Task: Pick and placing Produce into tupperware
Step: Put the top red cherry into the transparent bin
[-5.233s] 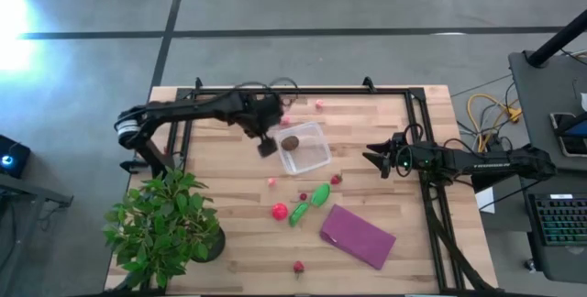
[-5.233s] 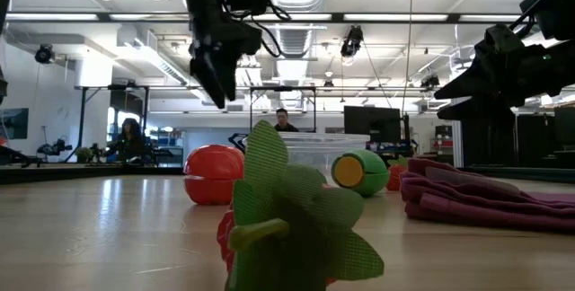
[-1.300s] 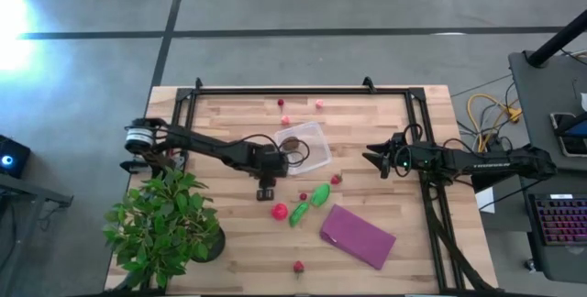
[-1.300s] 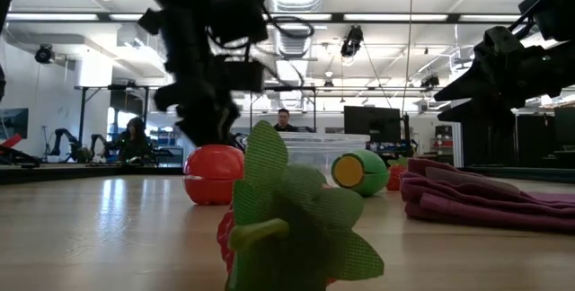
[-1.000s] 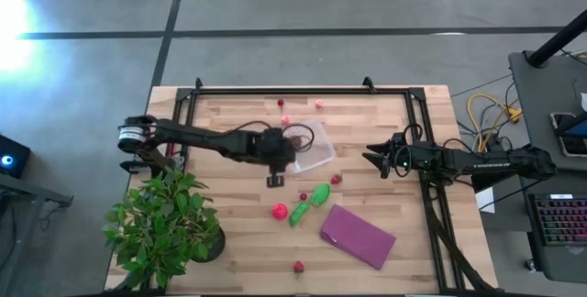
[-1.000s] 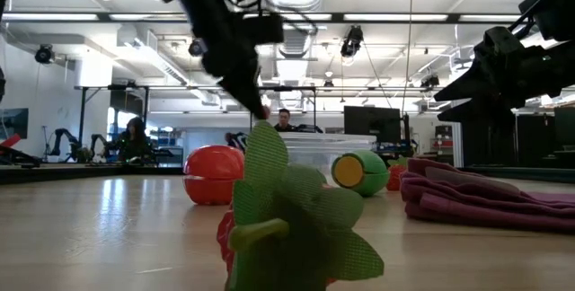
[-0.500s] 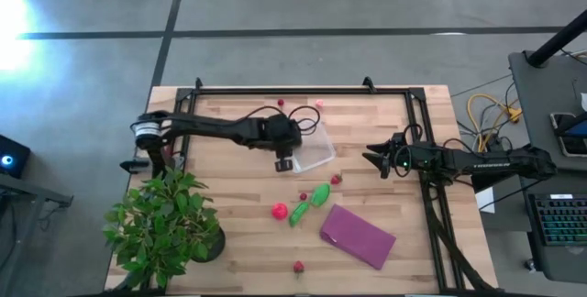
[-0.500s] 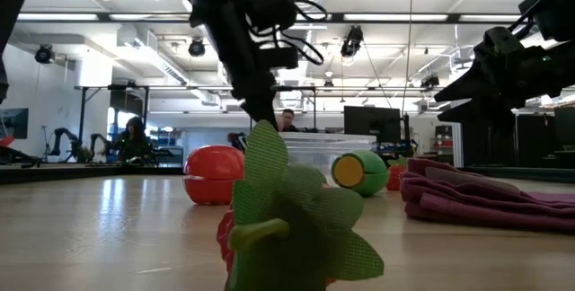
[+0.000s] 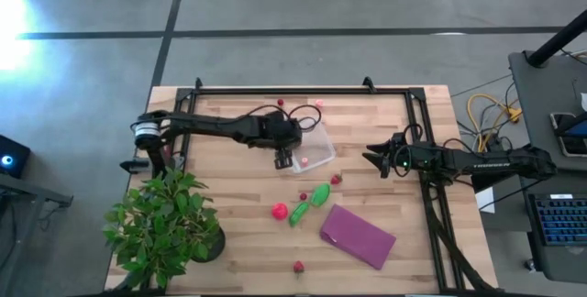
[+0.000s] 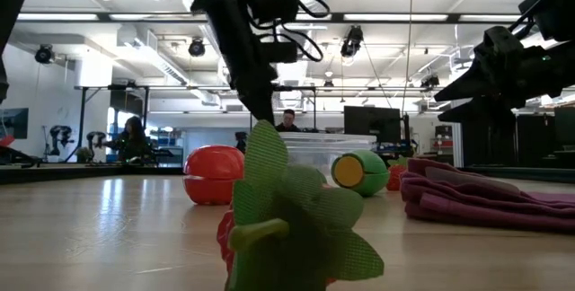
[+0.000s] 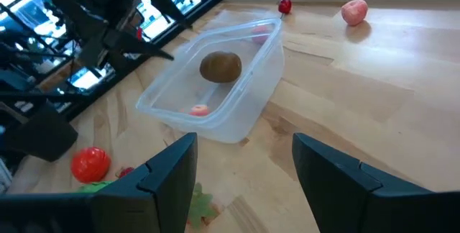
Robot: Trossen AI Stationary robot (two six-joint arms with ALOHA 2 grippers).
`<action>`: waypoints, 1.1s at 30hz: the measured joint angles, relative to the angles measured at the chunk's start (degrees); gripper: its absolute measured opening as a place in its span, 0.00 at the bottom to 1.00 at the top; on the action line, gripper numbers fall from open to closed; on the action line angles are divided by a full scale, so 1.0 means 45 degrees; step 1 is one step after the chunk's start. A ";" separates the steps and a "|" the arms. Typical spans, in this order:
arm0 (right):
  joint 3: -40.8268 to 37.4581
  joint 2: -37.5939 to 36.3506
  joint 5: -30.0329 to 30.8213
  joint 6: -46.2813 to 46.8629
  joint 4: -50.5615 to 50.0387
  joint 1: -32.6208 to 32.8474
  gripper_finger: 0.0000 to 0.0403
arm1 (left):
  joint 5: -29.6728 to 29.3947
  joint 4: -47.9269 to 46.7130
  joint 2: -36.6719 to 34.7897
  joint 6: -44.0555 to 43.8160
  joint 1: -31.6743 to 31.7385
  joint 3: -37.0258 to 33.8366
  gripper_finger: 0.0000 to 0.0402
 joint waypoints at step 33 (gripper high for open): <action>0.0000 -0.0024 0.0330 0.1282 -0.0033 -0.0028 0.54 | 0.2844 -0.0637 0.3621 -0.5399 0.6226 0.3806 0.54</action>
